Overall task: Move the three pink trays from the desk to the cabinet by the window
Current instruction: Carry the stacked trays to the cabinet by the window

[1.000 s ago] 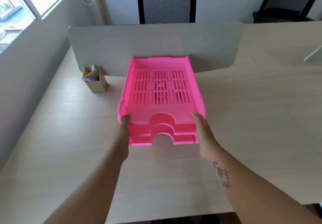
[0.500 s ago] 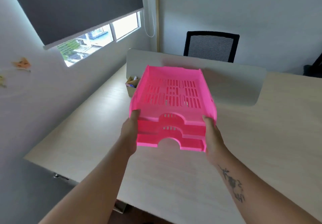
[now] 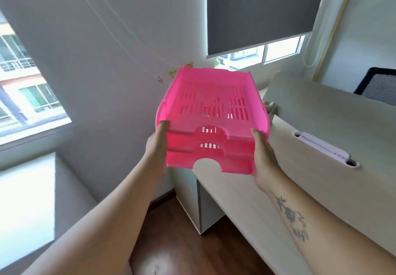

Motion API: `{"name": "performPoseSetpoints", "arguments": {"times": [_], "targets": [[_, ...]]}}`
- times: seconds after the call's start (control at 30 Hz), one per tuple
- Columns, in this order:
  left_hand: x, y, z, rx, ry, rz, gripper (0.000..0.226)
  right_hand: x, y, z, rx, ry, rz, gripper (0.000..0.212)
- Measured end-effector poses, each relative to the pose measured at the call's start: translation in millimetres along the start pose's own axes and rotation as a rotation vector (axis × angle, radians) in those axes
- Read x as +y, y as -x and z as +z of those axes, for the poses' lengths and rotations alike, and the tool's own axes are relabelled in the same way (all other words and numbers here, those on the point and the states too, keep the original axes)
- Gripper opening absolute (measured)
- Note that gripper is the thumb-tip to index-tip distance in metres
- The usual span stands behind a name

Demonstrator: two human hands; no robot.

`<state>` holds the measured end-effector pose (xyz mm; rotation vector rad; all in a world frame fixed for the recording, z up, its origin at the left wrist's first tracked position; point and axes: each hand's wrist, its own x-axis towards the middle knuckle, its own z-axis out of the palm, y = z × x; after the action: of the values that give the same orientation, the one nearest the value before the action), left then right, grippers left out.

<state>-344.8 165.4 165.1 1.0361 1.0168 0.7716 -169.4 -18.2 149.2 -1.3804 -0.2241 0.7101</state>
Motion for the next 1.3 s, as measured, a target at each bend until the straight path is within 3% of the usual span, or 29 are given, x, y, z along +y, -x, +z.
{"name": "performPoseSetpoints", "arguments": {"times": [0.23,0.37,0.73,0.97,1.3], "targets": [[35.2,54.1,-165.2,0.292,0.113,0.155,0.055,31.0,50.0,145.2,-0.353,0.041,0.042,0.060],[48.2,98.9,-254.2,0.443,0.154,0.227,0.062,52.8,93.5,230.0,-0.554,0.062,0.053,0.059],[45.3,200.3,-470.4,0.740,0.155,0.269,0.059,137.6,229.4,409.3,-1.013,0.085,0.095,0.067],[26.4,210.8,-577.9,0.869,0.225,0.186,0.053,200.2,291.2,499.1,-1.046,0.177,0.146,0.068],[4.1,171.6,-676.1,0.873,0.272,0.094,0.053,262.5,313.8,578.6,-0.957,0.314,0.164,0.062]]}}
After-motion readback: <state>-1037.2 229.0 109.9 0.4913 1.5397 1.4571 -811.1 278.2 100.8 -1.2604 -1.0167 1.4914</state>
